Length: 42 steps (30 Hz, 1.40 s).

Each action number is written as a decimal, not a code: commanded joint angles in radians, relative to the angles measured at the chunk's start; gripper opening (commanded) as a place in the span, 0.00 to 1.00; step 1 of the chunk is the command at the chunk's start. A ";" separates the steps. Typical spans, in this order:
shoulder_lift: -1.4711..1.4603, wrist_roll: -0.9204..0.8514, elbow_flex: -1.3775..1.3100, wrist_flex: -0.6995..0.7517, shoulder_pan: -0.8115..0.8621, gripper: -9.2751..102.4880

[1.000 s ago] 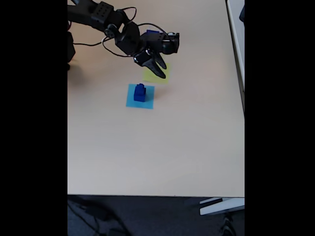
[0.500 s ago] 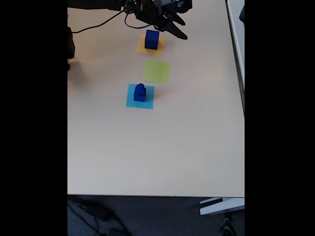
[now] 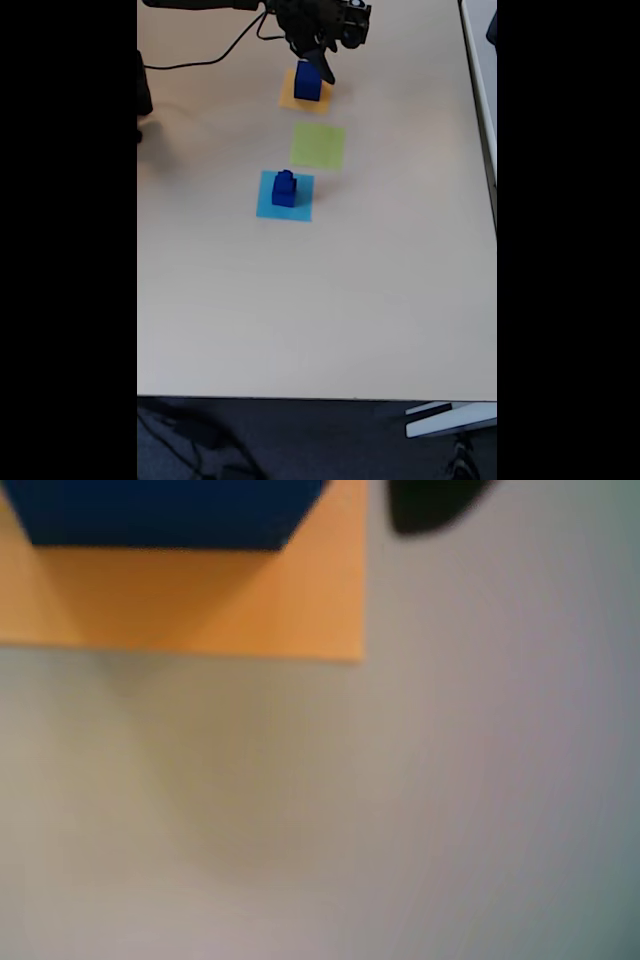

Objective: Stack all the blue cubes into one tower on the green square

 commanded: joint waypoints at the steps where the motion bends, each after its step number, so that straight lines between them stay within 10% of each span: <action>1: 0.008 -0.005 -0.057 0.031 -0.009 0.37; 42: -0.074 0.066 -0.026 -0.009 -0.078 0.44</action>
